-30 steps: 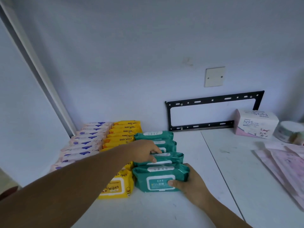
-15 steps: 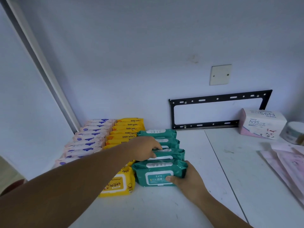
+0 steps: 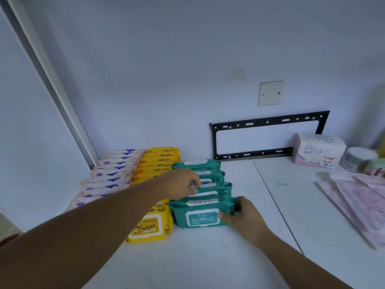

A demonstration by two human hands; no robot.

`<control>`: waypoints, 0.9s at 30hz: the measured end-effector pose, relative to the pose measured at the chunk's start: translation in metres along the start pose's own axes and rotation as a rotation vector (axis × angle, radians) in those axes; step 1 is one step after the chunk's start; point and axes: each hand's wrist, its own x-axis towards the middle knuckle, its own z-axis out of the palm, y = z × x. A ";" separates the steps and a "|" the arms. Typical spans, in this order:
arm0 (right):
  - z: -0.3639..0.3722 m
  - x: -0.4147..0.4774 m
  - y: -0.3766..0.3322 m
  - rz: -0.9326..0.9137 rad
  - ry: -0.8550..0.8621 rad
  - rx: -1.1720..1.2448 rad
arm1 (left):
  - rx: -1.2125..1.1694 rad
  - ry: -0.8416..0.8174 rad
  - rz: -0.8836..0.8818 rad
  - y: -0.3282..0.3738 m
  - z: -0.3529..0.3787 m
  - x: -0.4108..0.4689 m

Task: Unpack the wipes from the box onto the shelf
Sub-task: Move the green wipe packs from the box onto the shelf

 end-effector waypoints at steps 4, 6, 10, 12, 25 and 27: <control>-0.023 -0.006 -0.010 0.025 0.057 -0.112 | -0.097 -0.024 0.054 0.003 -0.009 -0.011; -0.033 -0.012 -0.018 0.042 0.088 -0.162 | -0.121 -0.029 0.071 0.002 -0.012 -0.018; -0.046 -0.028 -0.031 0.052 0.134 -0.327 | -0.112 -0.042 0.116 -0.002 -0.012 -0.034; -0.049 -0.041 -0.034 0.052 0.151 -0.402 | -0.116 -0.057 0.147 -0.003 -0.010 -0.045; -0.061 -0.190 -0.004 0.273 0.313 -0.490 | -0.070 -0.186 0.402 0.040 0.039 -0.080; -0.068 -0.216 0.002 0.327 0.345 -0.488 | -0.073 -0.201 0.449 0.058 0.047 -0.082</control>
